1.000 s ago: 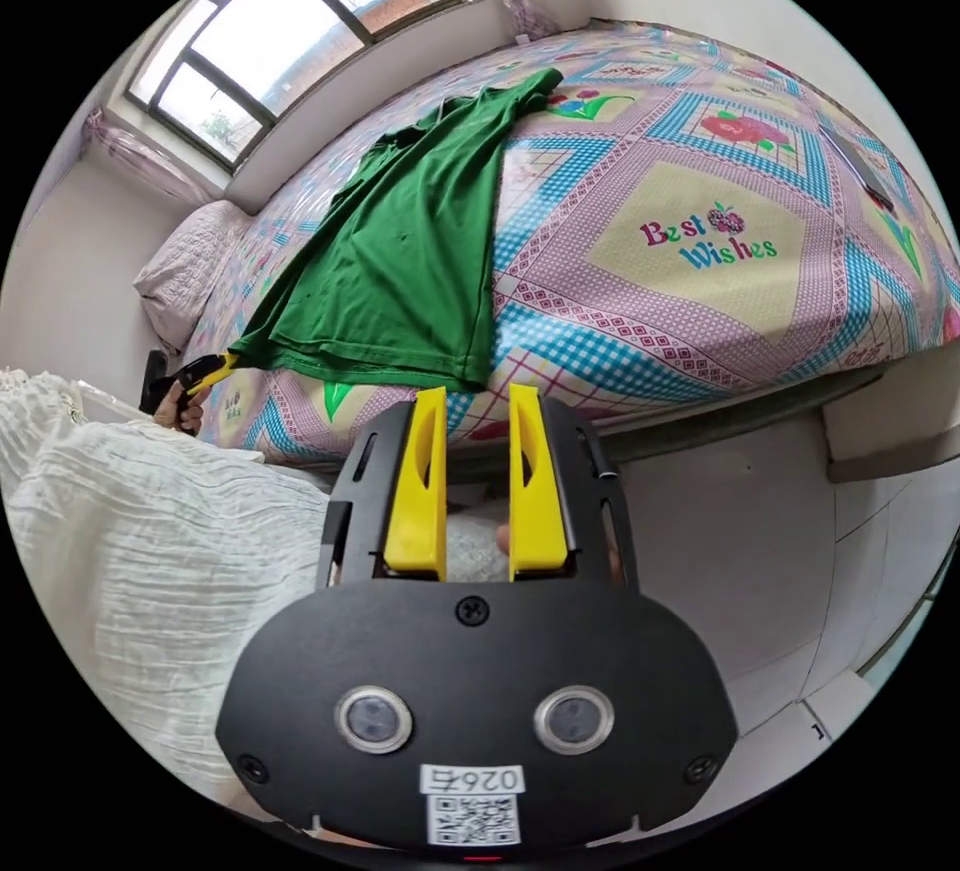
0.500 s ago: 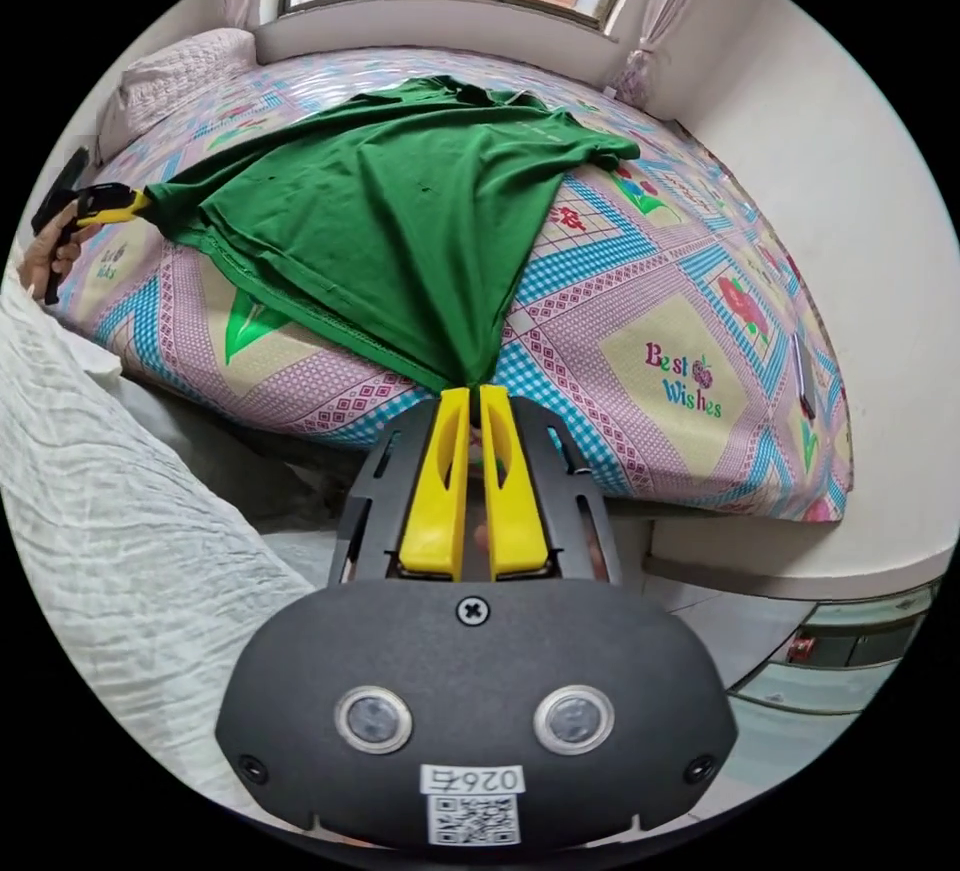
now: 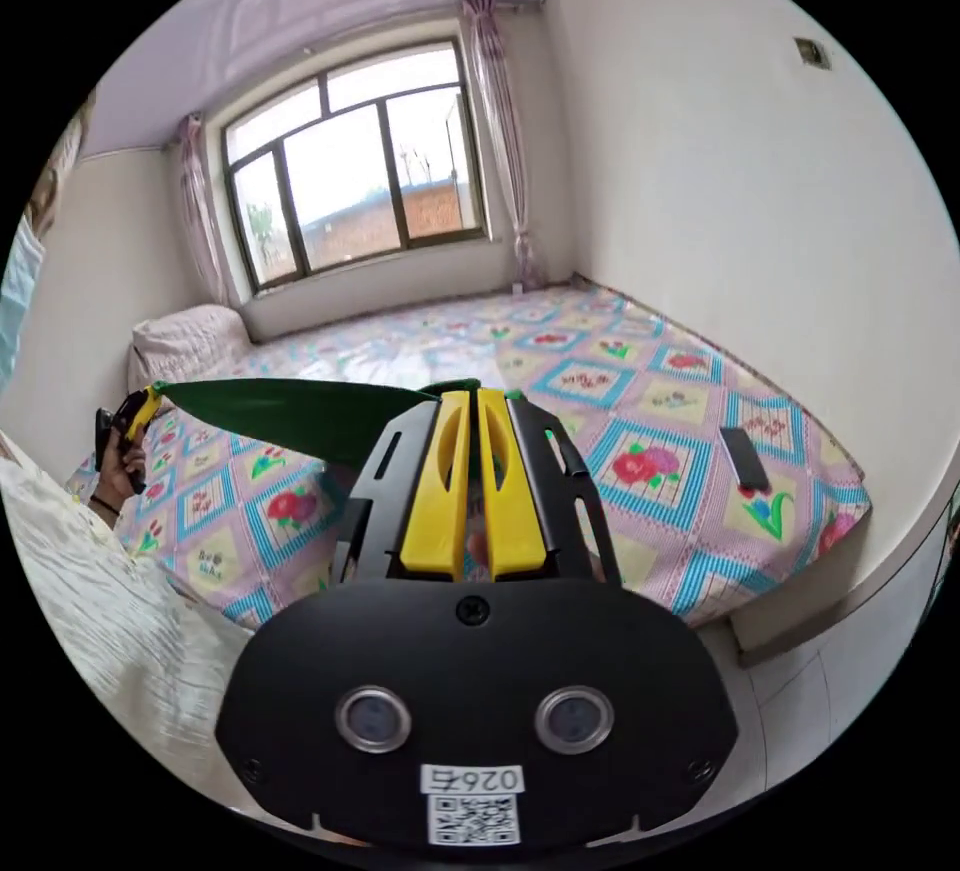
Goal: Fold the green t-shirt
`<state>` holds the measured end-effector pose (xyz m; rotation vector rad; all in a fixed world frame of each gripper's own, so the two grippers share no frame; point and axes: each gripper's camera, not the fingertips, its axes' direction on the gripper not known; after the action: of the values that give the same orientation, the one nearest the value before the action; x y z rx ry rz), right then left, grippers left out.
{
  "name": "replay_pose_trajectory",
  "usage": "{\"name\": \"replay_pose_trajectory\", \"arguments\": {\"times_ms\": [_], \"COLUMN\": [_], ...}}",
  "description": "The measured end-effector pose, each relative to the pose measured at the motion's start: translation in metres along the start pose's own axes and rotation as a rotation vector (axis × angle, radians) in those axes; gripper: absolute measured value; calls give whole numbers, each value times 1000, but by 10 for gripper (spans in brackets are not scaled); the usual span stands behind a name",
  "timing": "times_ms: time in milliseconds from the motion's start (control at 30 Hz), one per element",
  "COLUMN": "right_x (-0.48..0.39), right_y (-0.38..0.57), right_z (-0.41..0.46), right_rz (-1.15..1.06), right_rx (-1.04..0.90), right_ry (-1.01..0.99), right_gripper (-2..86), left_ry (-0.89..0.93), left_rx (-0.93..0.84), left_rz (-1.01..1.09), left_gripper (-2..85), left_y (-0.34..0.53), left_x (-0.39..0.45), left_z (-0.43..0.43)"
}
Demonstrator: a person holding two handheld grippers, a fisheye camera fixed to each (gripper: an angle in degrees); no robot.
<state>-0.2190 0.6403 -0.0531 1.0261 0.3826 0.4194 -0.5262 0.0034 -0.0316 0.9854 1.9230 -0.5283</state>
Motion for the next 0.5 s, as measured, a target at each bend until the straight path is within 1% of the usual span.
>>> {"name": "replay_pose_trajectory", "arguments": {"times_ms": [33,67,133,167,233,300,367,400,467,500], "right_x": [-2,-3,-7,-8,-14,-19,-23,-23,-19,-16], "right_y": [-23,-34,-72,-81,-112,-133,-154,-168,-187,-197], "right_z": [-32,-49,-112,-124,-159,-165,-150,-127,-77,-35], "right_rz": [-19,-31,-83,-94,-147,-176,-202,-203,-194,-189], "right_rx": [108,156,343,378,482,521,504,459,350,274], "right_ry": [8,8,-29,-41,-47,-17,30,40,36,37], "right_gripper": [-16,-16,-16,-16,-16,-16,-16,-16,-16,-16], "left_ry": [25,39,41,38,21,-18,-52,-56,-58,-65], "left_rx": [44,59,114,123,154,159,140,114,75,57], "left_rz": [95,145,325,361,477,533,555,542,474,435], "left_gripper": [0,0,0,0,1,1,1,0,0,0], "left_y": [-26,-39,-81,-89,-119,-135,-153,-167,-189,-203], "left_x": [44,66,154,173,238,269,278,269,237,210], "left_z": [-8,-12,-32,-35,-41,-34,-16,1,32,54]}}
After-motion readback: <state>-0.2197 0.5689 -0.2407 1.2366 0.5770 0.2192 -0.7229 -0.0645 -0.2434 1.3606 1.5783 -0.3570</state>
